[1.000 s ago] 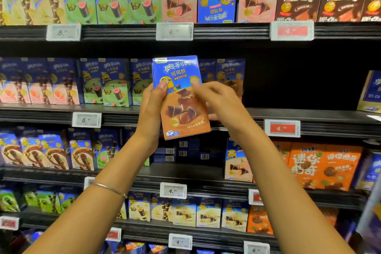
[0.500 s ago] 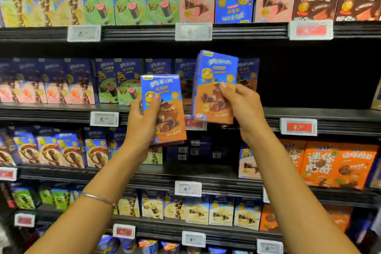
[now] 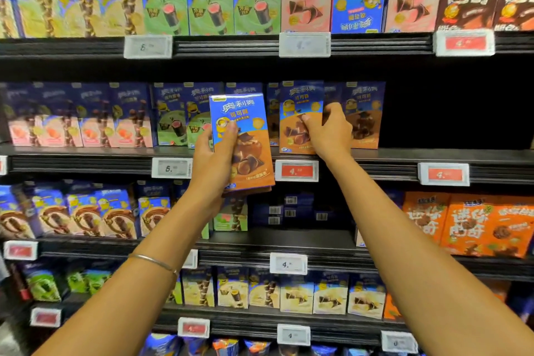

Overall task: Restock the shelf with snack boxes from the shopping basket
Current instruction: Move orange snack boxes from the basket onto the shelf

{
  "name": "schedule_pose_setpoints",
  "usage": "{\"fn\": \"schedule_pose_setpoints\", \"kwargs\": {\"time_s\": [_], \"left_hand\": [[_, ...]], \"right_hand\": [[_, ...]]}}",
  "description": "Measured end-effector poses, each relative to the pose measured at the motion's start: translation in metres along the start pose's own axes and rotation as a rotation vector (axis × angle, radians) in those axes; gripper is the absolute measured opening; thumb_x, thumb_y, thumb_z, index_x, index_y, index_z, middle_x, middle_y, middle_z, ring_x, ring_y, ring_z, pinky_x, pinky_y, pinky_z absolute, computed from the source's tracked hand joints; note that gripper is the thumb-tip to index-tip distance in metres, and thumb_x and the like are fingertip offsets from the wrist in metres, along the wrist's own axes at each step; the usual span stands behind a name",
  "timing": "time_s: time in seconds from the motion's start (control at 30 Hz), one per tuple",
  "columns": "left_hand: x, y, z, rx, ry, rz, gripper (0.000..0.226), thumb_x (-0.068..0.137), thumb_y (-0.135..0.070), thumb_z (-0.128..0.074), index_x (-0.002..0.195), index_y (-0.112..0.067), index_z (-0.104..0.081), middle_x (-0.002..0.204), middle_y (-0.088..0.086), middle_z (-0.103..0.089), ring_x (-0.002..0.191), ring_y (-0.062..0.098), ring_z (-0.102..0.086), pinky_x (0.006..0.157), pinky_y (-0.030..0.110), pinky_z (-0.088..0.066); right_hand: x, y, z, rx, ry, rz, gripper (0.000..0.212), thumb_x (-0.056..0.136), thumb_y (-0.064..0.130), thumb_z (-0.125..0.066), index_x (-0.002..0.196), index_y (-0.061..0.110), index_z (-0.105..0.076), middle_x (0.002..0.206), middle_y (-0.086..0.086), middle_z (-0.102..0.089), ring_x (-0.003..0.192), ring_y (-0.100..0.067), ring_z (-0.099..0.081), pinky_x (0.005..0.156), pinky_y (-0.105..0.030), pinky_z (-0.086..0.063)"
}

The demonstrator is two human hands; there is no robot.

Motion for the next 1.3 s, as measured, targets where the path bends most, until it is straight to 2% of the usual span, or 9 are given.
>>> {"fn": "schedule_pose_setpoints", "kwargs": {"time_s": [0.13,0.3,0.4,0.77,0.93,1.03,1.17,1.23,1.3], "left_hand": [[0.004,-0.002,0.004,-0.02,0.02,-0.008,0.068,0.098,-0.055,-0.064,0.152,-0.019,-0.044,0.12,0.007,-0.077,0.115,0.036,-0.071,0.09,0.052,-0.063],[0.006,-0.002,0.008,-0.039,0.057,-0.005,0.065,0.098,-0.054,-0.064,0.15,-0.019,-0.045,0.112,0.003,-0.08,0.102,0.028,-0.078,0.072,0.038,-0.066],[0.008,0.0,0.008,-0.015,0.067,0.0,0.073,0.097,-0.056,-0.064,0.156,-0.02,-0.038,0.119,0.01,-0.077,0.115,0.036,-0.072,0.091,0.053,-0.063],[0.006,0.002,0.005,-0.017,0.073,0.007,0.068,0.098,-0.055,-0.063,0.152,-0.019,-0.043,0.117,0.007,-0.078,0.112,0.034,-0.073,0.09,0.049,-0.064],[0.001,-0.001,-0.005,-0.03,0.095,-0.008,0.042,0.1,-0.052,-0.062,0.131,-0.023,-0.057,0.117,0.007,-0.078,0.112,0.036,-0.073,0.091,0.053,-0.063],[-0.001,-0.002,-0.01,-0.042,0.098,-0.009,0.043,0.099,-0.053,-0.062,0.129,-0.024,-0.058,0.113,0.004,-0.079,0.104,0.029,-0.077,0.081,0.044,-0.066],[-0.003,-0.002,-0.017,-0.072,0.071,0.0,0.046,0.099,-0.055,-0.063,0.133,-0.025,-0.057,0.117,0.002,-0.078,0.107,0.027,-0.076,0.091,0.051,-0.063],[-0.005,-0.002,-0.025,-0.097,0.056,0.001,0.048,0.099,-0.054,-0.063,0.135,-0.024,-0.056,0.118,0.002,-0.078,0.106,0.027,-0.077,0.092,0.053,-0.063],[-0.007,-0.004,-0.035,-0.107,0.035,-0.002,0.056,0.098,-0.054,-0.064,0.142,-0.022,-0.051,0.122,0.004,-0.076,0.107,0.027,-0.077,0.091,0.053,-0.063]], "right_hand": [[0.004,0.003,-0.011,-0.076,0.006,-0.017,0.038,0.095,0.037,-0.068,0.114,0.009,-0.051,0.119,-0.012,-0.06,0.1,-0.028,-0.057,0.073,-0.033,-0.043],[0.006,0.007,-0.021,-0.154,0.001,-0.017,0.04,0.096,0.037,-0.067,0.117,0.006,-0.052,0.125,-0.016,-0.052,0.109,-0.034,-0.055,0.079,-0.037,-0.039],[0.007,0.006,-0.027,-0.164,0.004,-0.012,0.038,0.097,0.037,-0.066,0.116,0.007,-0.054,0.124,-0.015,-0.054,0.109,-0.034,-0.056,0.078,-0.037,-0.038],[0.008,0.008,-0.029,-0.234,-0.01,0.003,0.038,0.096,0.037,-0.067,0.117,0.005,-0.06,0.124,-0.014,-0.059,0.111,-0.036,-0.059,0.087,-0.046,-0.049],[0.007,0.011,-0.03,-0.249,0.011,0.01,0.041,0.096,0.038,-0.067,0.119,0.004,-0.06,0.125,-0.015,-0.058,0.113,-0.035,-0.058,0.09,-0.048,-0.051],[0.004,0.01,-0.025,-0.209,0.009,-0.035,0.046,0.095,0.039,-0.068,0.122,0.004,-0.055,0.125,-0.015,-0.056,0.112,-0.033,-0.057,0.08,-0.04,-0.045],[-0.021,0.018,0.007,0.08,-0.12,-0.079,0.037,0.097,0.046,-0.062,0.117,0.014,-0.061,0.113,-0.001,-0.064,0.1,-0.015,-0.062,0.083,-0.037,-0.052],[-0.039,0.024,0.01,0.309,0.027,-0.076,0.031,0.097,0.049,-0.061,0.102,0.019,-0.066,0.098,0.004,-0.07,0.09,-0.009,-0.068,0.084,-0.036,-0.058],[-0.063,0.033,-0.001,0.429,0.314,-0.071,0.034,0.094,0.053,-0.063,0.103,0.02,-0.068,0.102,0.001,-0.074,0.094,-0.011,-0.072,0.082,-0.038,-0.062]]}}
Point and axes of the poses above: each hand's wrist, its own x-axis towards the middle knuckle, its own z-axis out of the back of the hand, y = z × x, the point moved 8 cm from there along x, towards the middle knuckle
